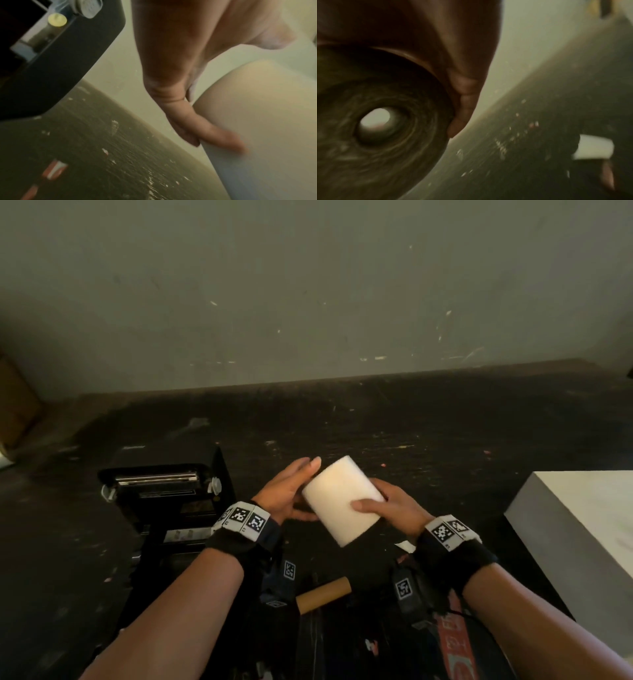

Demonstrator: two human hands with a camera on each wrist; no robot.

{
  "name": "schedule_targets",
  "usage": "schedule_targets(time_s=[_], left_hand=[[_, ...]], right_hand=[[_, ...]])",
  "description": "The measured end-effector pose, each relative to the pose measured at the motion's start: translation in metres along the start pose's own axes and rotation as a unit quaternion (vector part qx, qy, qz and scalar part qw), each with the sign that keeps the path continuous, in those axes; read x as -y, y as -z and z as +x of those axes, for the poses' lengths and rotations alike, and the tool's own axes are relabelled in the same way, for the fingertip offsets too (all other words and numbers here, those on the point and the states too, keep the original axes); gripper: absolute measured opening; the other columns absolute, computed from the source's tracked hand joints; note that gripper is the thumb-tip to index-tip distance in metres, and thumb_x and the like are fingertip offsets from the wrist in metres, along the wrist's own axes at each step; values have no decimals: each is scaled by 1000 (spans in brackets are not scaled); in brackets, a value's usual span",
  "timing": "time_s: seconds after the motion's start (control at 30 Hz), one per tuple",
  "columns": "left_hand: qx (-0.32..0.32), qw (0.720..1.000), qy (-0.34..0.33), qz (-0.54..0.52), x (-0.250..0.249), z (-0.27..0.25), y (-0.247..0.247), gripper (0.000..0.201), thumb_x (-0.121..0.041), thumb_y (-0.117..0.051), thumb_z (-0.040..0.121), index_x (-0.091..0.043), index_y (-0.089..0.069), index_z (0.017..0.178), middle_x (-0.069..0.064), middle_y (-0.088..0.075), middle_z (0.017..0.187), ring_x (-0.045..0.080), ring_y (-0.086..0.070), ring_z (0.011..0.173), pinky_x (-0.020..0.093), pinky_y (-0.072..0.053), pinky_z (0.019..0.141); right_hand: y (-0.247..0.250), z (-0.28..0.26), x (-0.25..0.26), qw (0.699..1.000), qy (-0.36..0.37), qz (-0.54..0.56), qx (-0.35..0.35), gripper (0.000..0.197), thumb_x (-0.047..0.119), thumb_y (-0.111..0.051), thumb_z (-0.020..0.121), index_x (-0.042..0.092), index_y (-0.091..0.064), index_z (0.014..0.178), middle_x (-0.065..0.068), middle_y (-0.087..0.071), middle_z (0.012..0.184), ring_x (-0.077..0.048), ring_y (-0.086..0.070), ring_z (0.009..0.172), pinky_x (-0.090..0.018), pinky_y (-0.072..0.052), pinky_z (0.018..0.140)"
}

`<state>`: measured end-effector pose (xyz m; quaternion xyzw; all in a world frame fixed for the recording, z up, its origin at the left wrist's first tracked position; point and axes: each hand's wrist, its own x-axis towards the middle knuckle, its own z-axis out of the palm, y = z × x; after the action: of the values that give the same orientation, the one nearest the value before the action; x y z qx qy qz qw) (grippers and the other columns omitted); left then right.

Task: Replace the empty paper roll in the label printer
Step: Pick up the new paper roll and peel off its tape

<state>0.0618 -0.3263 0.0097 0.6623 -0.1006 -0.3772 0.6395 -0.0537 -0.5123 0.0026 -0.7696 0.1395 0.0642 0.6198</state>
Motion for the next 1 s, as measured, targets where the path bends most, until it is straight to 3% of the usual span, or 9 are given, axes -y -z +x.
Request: schedule_targets(time_s=[0.03,0.1,0.17,0.23,0.43,0.57,0.67,0.83,1.0], left_hand=[[-11,999,-8,-36,4,1,-1,77,-58,-70,63,-29,-47,131,8,-54,129,29,-57,113,50,-55,81],[-6,997,-16,-79,10,-1,-12,68,-51,-71,64,-23,-54,124,9,-58,128,27,-58,114,53,-51,90],[14,998,0,-66,17,-1,-28,62,-53,-72,66,-26,-56,119,7,-59,125,28,-56,115,55,-45,95],[13,998,3,-64,21,-1,-41,75,-55,-76,62,-29,-50,127,7,-59,125,29,-54,115,57,-41,97],[26,993,-17,-112,24,1,-42,63,-36,-76,68,-29,-48,125,9,-54,127,31,-56,113,54,-51,90],[51,992,-3,-114,25,-2,-40,63,-37,-73,71,-34,-46,128,10,-54,127,34,-56,113,56,-51,89],[84,994,-4,-63,20,-6,-36,57,-40,-74,70,-42,-50,122,9,-55,127,33,-56,113,52,-54,81],[140,989,24,43,9,-10,-28,48,-38,-67,79,-45,-50,123,10,-55,127,32,-56,114,50,-54,82],[135,985,49,98,-4,-12,-23,32,-37,-62,85,-41,-53,116,11,-57,122,32,-57,109,51,-54,80]], right_hand=[[-2,-1,-4,995,-18,95,-15,83,43,-75,65,21,-42,138,-4,-58,125,-22,-57,113,-44,-48,97],[-9,0,-11,969,-37,241,-35,86,47,-77,62,21,-43,137,-8,-58,127,-27,-58,115,-46,-48,96],[-20,1,-14,950,-31,306,-56,85,47,-77,64,20,-42,137,-10,-58,128,-28,-57,116,-47,-47,99],[-29,1,-14,940,-25,329,-85,88,45,-78,63,18,-40,138,-10,-57,129,-27,-56,117,-46,-45,101],[-21,-16,-7,983,-13,157,-95,99,55,-75,58,16,-36,141,-4,-56,129,-22,-57,114,-45,-47,98],[-4,-22,4,984,70,-11,-161,86,49,-67,77,39,-15,145,2,-43,140,-22,-52,120,-49,-48,98],[3,-26,12,983,95,-94,-129,71,51,-62,81,47,-22,139,4,-44,135,-18,-54,115,-48,-51,94],[3,-34,16,994,86,-15,-64,63,38,-72,77,44,-40,131,6,-52,124,-18,-56,112,-50,-51,93],[-10,-37,4,990,89,76,-81,57,27,-69,81,42,-44,129,4,-54,124,-20,-56,113,-51,-50,95]])
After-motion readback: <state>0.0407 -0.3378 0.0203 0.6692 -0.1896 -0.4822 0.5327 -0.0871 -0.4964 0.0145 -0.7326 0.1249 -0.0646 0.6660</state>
